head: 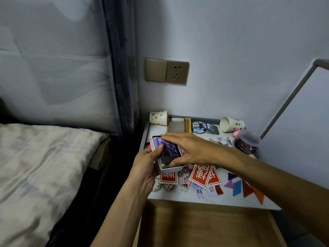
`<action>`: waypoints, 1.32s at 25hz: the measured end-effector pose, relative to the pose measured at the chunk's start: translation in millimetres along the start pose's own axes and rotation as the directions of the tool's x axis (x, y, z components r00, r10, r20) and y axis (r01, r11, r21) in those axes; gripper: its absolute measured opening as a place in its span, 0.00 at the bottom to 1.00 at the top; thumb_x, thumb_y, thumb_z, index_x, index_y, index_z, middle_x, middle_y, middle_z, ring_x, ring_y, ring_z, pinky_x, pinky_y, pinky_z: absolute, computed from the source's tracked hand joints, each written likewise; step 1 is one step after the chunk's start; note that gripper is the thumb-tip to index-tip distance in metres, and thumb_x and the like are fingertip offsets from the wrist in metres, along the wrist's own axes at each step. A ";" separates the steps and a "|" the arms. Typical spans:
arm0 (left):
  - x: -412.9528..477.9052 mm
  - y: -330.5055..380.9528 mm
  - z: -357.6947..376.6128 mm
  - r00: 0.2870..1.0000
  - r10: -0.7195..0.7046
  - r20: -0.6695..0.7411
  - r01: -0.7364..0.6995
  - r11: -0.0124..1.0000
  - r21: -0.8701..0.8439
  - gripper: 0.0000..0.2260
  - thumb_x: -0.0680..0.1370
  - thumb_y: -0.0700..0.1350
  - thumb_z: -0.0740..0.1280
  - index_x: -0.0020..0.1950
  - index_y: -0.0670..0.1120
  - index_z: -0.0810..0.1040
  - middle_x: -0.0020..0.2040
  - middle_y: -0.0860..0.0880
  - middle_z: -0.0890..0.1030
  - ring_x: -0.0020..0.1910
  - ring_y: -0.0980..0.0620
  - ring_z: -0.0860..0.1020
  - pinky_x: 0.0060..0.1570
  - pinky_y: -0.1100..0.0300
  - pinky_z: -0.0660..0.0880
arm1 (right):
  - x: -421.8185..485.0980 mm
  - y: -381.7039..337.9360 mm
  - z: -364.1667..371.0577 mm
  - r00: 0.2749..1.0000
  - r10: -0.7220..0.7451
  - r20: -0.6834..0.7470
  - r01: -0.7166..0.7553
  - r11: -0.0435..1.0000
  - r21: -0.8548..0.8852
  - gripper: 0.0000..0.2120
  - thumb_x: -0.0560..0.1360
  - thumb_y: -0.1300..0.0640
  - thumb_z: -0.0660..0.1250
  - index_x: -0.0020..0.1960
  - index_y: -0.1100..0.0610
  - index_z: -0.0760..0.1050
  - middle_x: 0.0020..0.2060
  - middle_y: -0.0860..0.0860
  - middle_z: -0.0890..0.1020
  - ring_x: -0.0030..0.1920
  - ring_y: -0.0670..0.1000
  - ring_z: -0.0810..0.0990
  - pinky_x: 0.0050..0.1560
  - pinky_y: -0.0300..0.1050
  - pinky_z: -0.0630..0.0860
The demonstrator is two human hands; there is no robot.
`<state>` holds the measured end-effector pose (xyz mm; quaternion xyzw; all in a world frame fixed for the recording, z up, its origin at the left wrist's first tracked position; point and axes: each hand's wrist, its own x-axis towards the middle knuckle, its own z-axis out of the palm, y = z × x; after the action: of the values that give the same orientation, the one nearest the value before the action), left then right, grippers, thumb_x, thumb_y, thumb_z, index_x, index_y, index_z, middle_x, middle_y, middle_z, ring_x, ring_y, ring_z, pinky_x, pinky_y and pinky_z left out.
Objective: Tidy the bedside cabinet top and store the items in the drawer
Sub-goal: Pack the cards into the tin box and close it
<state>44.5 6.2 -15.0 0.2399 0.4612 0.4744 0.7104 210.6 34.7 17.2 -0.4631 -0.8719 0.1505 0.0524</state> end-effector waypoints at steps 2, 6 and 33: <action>0.5 2.1 -4.1 1.000 0.012 -0.002 -0.012 1.000 0.006 0.08 0.78 0.39 0.68 0.54 0.37 0.80 0.41 0.40 0.85 0.35 0.45 0.84 0.32 0.55 0.80 | 1.6 -4.8 -0.7 1.000 -0.007 -0.015 0.008 1.000 0.030 0.37 0.72 0.46 0.72 0.76 0.50 0.59 0.71 0.50 0.68 0.68 0.48 0.67 0.66 0.43 0.66; -0.7 7.1 -11.5 0.999 0.047 -0.026 -0.047 0.999 -0.001 0.09 0.79 0.38 0.65 0.56 0.34 0.80 0.46 0.35 0.84 0.38 0.42 0.84 0.41 0.47 0.82 | 7.5 -11.5 2.6 1.000 -0.001 0.007 0.000 0.990 0.138 0.37 0.72 0.45 0.72 0.76 0.45 0.59 0.72 0.47 0.68 0.67 0.44 0.68 0.61 0.34 0.64; 7.2 -1.8 -6.7 0.993 0.067 -0.094 -0.069 0.998 -0.015 0.09 0.79 0.40 0.66 0.54 0.36 0.80 0.43 0.40 0.86 0.38 0.45 0.85 0.42 0.49 0.83 | 7.5 67.4 -23.4 0.631 0.717 -0.295 -0.463 0.654 0.599 0.09 0.81 0.60 0.55 0.54 0.62 0.72 0.43 0.56 0.77 0.41 0.55 0.77 0.39 0.47 0.74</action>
<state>40.3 11.2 -22.5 0.2264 0.4811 0.5133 0.6736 265.1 81.3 18.1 -0.7255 -0.5516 0.2372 0.3362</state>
